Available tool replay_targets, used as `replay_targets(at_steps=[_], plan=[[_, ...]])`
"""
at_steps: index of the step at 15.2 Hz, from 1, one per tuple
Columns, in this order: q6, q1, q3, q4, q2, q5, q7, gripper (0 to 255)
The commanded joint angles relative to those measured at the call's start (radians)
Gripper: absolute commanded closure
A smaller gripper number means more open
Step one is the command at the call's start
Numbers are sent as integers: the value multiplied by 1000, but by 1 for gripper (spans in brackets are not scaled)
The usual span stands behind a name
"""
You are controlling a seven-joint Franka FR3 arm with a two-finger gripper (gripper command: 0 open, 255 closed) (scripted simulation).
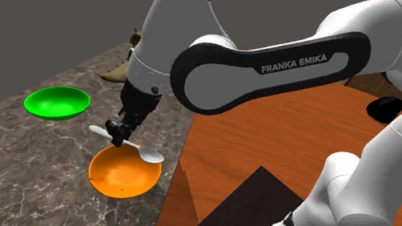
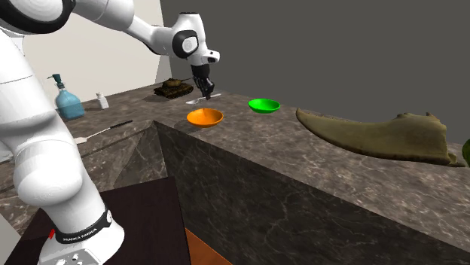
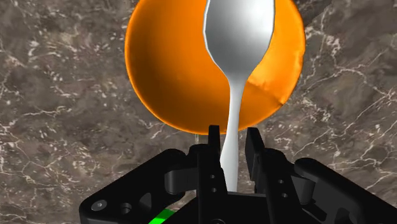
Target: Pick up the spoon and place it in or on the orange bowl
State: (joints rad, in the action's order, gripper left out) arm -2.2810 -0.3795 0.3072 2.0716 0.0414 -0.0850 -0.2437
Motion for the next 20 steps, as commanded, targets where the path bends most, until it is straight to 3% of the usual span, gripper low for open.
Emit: replay_targets(at_steps=[1, 14, 20], plan=[[-23, -3, 3, 20, -2, 1, -8, 255], [-190, -6, 7, 115, -77, 24, -17, 255], [-190, -6, 7, 115, -77, 24, -17, 255]])
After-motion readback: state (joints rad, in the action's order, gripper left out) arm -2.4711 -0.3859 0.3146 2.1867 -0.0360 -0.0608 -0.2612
